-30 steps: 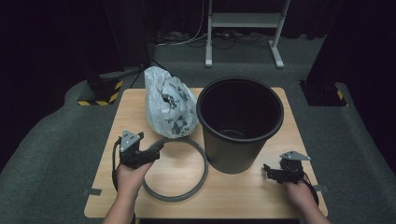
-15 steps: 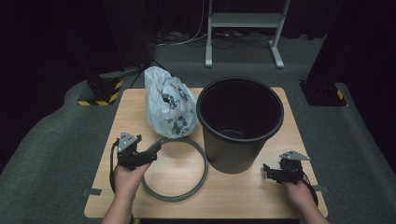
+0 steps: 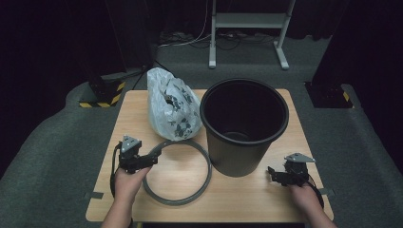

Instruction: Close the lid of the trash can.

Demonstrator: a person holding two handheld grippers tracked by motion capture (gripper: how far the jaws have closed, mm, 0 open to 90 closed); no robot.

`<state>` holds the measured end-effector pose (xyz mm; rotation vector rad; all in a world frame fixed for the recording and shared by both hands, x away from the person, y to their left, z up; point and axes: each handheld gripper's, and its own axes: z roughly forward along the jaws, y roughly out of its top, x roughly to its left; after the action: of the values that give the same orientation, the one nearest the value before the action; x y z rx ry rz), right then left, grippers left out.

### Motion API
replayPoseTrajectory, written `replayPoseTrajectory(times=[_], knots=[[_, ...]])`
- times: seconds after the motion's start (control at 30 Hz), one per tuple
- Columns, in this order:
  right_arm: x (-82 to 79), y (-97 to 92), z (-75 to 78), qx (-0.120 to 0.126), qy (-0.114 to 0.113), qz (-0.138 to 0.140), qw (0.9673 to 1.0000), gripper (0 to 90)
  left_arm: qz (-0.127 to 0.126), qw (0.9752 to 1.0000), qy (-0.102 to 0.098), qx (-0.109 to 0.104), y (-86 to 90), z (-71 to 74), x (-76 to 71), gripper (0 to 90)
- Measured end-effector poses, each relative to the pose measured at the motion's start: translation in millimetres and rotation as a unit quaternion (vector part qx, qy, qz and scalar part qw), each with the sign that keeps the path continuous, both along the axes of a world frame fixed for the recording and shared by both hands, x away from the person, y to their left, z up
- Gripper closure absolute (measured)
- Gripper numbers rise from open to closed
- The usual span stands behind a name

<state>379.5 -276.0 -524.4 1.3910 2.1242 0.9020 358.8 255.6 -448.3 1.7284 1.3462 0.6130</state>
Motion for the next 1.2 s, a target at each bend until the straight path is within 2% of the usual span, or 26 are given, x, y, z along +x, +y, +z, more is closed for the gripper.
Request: replayPoseTrajectory(times=[0.17, 0.23, 0.47, 0.53, 0.67, 0.9, 0.97, 1.1, 1.2], knots=[[0.1, 0.0, 0.0, 0.0, 0.0, 0.0, 1.0, 12.1, 0.001, 0.9998, 0.02, 0.004, 4.4, -6.1, 2.8, 15.1], [0.1, 0.0, 0.0, 0.0, 0.0, 0.0, 1.0, 12.2, -0.001, 0.9993, 0.037, -0.002, 6.6, -9.9, 4.7, 15.2], [0.2, 0.2, 0.0, 0.001, 0.001, 0.0, 1.0, 12.2, 0.006, 0.9966, 0.082, 0.0, 13.3, -21.3, 9.4, 15.2], [0.3, 0.2, 0.0, 0.001, 0.001, 0.001, 1.0, 12.1, 0.011, 0.9956, 0.093, 0.008, 15.9, -24.5, 10.4, 15.9], [0.3, 0.2, 0.0, 0.001, 0.001, 0.001, 1.0, 12.2, 0.016, 0.9918, 0.126, 0.01, 22.0, -33.5, 13.2, 17.3], [0.3, 0.1, 0.0, 0.0, 0.001, 0.001, 1.0, 12.1, 0.022, 0.9848, 0.172, 0.016, 26.3, -44.3, 15.2, 20.2], [0.3, 0.1, 0.0, 0.001, 0.001, 0.001, 1.0, 12.1, 0.026, 0.9823, 0.183, 0.029, 25.8, -46.1, 15.6, 21.4], [0.3, 0.0, 0.0, 0.0, 0.0, 0.001, 1.0, 12.2, 0.025, 0.9788, 0.198, 0.046, 22.9, -48.1, 16.1, 22.6], [0.5, -0.1, -0.1, -0.001, -0.001, 0.001, 1.0, 12.1, 0.028, 0.9741, 0.215, 0.063, 19.7, -50.7, 17.0, 24.1]])
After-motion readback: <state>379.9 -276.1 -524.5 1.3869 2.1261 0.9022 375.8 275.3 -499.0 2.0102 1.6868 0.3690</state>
